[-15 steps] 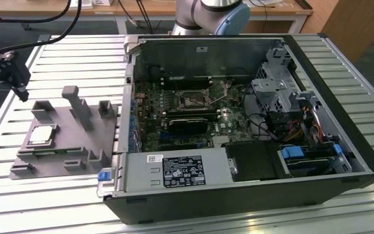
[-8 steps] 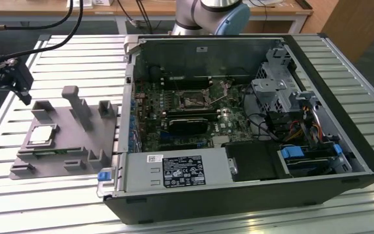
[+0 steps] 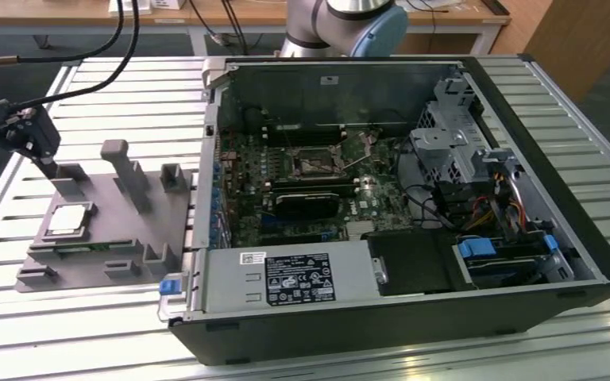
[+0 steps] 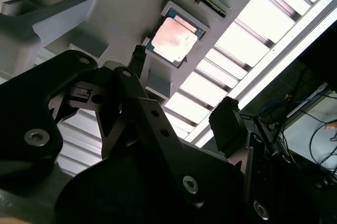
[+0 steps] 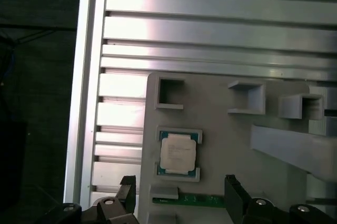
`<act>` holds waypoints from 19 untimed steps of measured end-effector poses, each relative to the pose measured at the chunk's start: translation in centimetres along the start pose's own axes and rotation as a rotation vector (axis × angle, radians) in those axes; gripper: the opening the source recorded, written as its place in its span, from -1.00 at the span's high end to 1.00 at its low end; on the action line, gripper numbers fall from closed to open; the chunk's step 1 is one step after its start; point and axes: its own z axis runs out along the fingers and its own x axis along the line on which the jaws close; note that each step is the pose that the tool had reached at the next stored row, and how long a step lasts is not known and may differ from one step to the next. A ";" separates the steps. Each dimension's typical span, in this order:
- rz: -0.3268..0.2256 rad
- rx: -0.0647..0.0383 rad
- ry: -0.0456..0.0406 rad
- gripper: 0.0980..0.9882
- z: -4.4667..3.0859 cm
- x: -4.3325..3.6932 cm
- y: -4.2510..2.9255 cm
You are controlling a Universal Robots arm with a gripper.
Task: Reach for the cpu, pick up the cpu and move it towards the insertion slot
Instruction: 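Pick up the cpu and move it towards the insertion slot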
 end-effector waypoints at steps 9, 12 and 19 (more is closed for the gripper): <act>0.000 0.000 -0.0001 -0.49 1.43 0.00 -0.09; 0.000 -0.001 -0.0001 -0.49 1.84 0.00 -0.11; 0.000 -0.001 -0.0001 -0.49 2.59 0.00 -0.16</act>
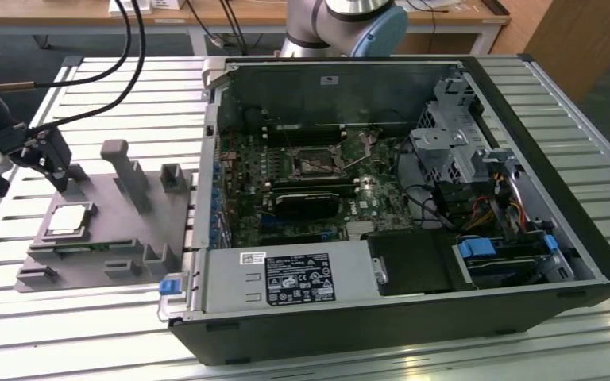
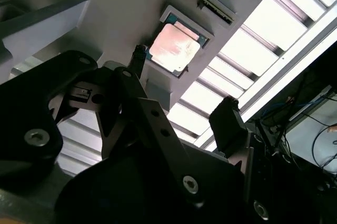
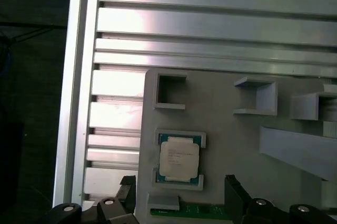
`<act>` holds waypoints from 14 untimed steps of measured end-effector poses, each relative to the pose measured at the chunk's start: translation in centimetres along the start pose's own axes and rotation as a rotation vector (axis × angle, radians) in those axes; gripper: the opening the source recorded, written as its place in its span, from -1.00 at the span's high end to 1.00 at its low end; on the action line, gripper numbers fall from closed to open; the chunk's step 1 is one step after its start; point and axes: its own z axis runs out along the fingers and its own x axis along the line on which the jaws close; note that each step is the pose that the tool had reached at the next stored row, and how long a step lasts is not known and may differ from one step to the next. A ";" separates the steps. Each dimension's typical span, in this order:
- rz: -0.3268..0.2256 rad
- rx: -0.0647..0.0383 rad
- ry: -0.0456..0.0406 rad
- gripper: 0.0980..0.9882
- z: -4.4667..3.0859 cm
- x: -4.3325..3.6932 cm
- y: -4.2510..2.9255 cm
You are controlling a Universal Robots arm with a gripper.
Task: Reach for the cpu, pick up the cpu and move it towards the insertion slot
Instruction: 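Pick up the cpu and move it towards the insertion slot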
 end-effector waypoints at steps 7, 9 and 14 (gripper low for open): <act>0.000 0.000 0.0000 -0.49 0.87 0.00 -0.06; 0.000 -0.001 0.0000 -0.49 1.25 0.00 -0.09; 0.002 0.000 -0.0001 -0.49 2.15 -0.11 -0.16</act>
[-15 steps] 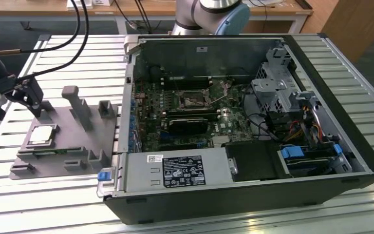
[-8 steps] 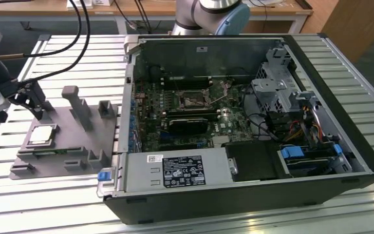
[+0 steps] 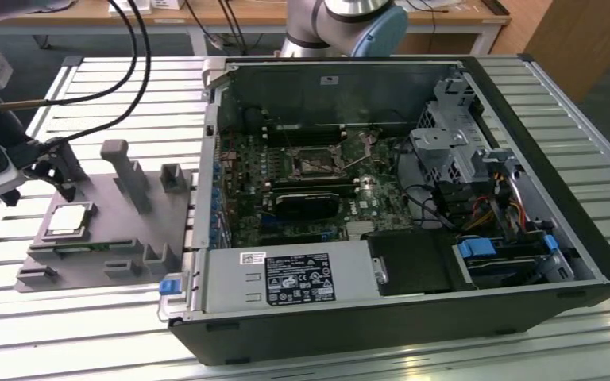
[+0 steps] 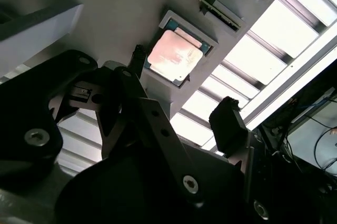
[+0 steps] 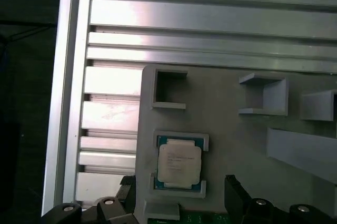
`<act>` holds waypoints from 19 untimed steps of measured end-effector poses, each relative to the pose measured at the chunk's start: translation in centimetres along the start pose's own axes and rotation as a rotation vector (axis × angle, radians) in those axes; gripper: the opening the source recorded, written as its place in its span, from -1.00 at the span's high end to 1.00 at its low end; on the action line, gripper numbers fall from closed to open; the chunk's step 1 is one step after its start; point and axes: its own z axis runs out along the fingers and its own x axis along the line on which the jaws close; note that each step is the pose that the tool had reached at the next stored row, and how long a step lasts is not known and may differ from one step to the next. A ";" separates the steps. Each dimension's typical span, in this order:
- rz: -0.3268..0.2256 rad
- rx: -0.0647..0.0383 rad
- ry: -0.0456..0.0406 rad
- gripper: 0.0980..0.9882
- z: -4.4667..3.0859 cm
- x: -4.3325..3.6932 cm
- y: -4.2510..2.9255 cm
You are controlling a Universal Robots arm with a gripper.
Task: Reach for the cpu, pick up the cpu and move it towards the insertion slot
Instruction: 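Pick up the cpu and move it towards the insertion slot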
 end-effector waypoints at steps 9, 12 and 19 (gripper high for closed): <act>0.005 0.002 -0.0001 -0.49 1.47 -0.08 -0.08; 0.008 0.002 -0.0004 -0.49 1.89 -0.07 -0.09; 0.009 0.001 0.0005 -0.49 2.87 -0.08 -0.14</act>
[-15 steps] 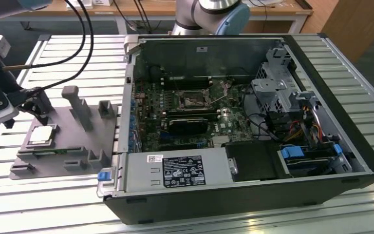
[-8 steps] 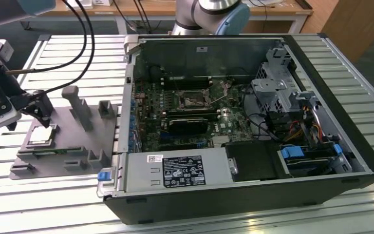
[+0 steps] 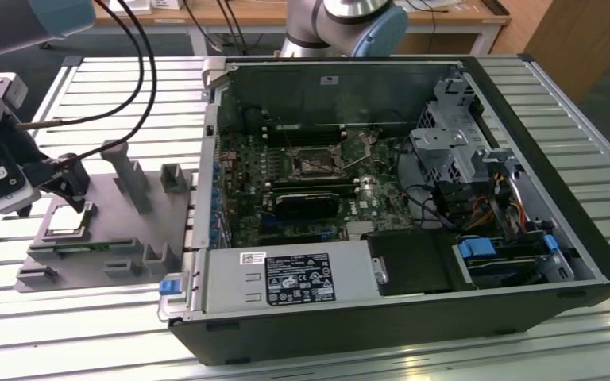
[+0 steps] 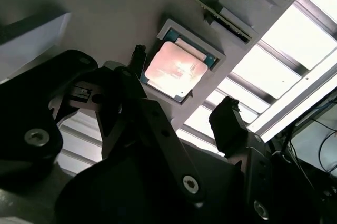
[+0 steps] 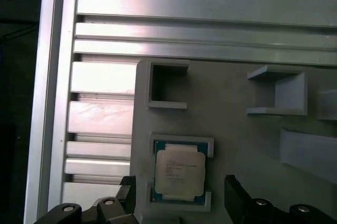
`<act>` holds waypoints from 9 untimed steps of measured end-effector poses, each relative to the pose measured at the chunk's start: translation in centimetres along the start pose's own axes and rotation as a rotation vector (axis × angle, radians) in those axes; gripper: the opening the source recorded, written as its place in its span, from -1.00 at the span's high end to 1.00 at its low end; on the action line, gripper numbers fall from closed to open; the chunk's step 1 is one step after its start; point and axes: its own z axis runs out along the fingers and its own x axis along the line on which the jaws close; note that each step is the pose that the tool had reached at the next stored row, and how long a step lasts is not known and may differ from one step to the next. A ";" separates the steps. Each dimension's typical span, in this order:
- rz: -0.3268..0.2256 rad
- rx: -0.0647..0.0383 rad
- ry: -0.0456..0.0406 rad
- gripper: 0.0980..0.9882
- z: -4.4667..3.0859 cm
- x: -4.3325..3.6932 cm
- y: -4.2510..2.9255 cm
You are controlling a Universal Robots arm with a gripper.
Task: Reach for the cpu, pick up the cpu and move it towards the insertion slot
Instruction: 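Pick up the cpu and move it towards the insertion slot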
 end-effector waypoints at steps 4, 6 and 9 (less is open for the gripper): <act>0.003 0.000 0.0012 -0.49 0.42 -0.01 0.22; 0.004 0.000 0.0013 -0.49 0.64 -0.01 0.25; 0.004 0.000 0.0014 -0.49 1.00 -0.01 0.24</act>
